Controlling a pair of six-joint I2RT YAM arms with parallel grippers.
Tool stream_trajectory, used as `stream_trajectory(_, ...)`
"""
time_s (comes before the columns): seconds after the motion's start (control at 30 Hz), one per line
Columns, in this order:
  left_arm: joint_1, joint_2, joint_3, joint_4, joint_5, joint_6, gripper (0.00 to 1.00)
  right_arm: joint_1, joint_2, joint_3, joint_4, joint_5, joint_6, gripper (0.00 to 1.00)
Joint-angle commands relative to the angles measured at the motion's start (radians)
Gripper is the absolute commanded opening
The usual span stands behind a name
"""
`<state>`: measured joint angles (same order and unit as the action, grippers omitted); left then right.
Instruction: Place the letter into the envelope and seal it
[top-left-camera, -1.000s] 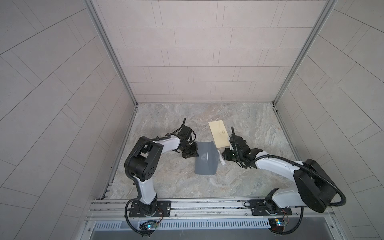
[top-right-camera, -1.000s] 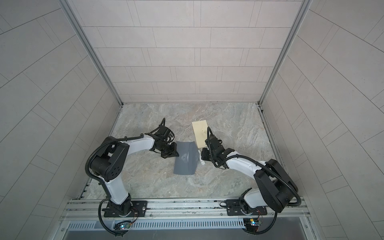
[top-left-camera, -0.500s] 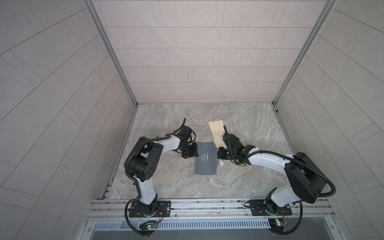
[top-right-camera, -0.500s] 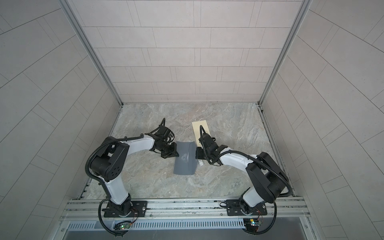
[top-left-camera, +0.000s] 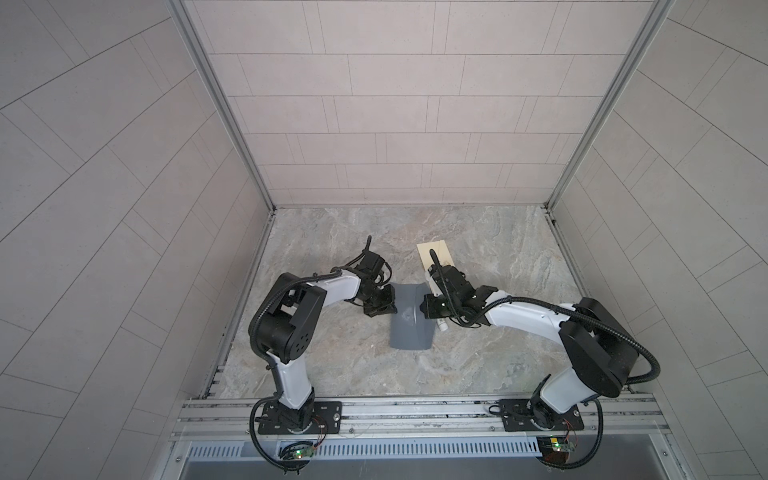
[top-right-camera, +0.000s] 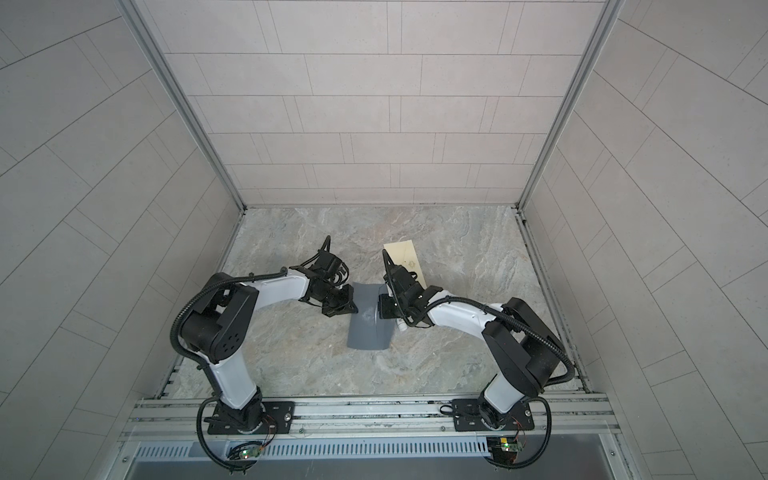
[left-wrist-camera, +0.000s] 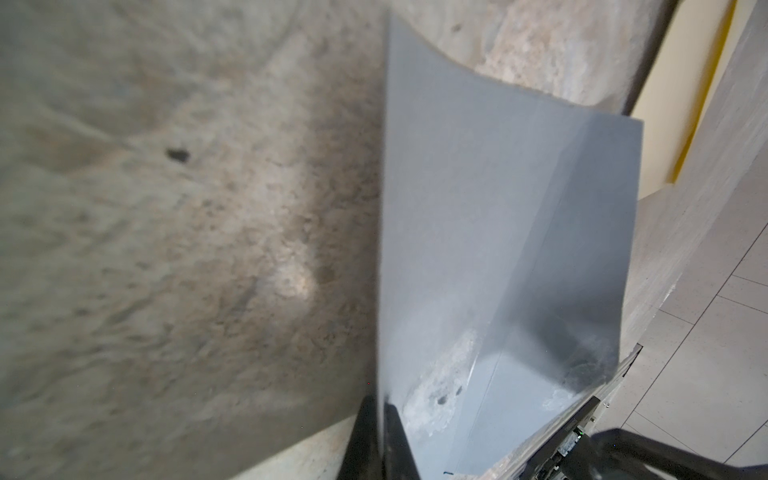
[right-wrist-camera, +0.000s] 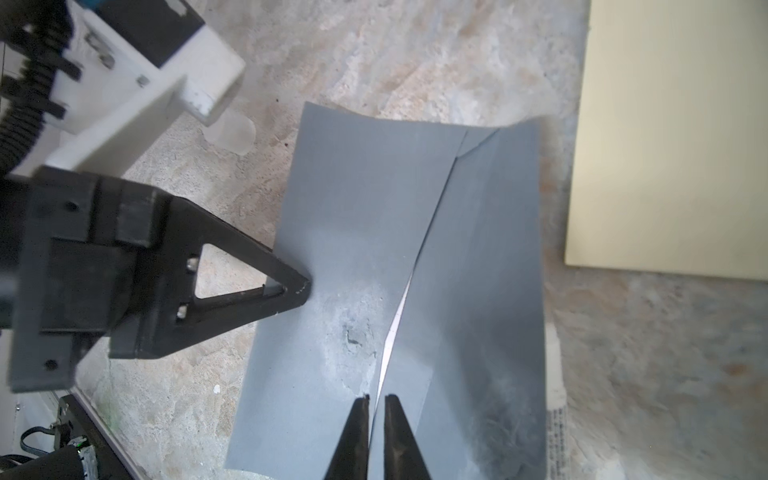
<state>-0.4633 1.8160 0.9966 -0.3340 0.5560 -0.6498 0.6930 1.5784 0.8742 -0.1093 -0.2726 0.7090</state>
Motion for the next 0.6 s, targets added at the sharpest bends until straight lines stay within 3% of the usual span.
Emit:
stream_trajectory(0.0, -0.003, -0.01, -0.005, -0.031, -0.034, 0.013, 0.0, -0.007, -0.027, 0.011, -0.056, 0.071, -0.016, 0.14)
stream_trajectory(0.27, -0.005, -0.006, -0.001, -0.031, -0.033, 0.015, 0.0, -0.085, -0.087, -0.013, -0.19, 0.2, -0.001, 0.13)
stream_trajectory(0.57, -0.005, -0.009, 0.0, -0.032, -0.036, 0.015, 0.0, -0.093, -0.056, -0.023, -0.198, 0.165, -0.013, 0.12)
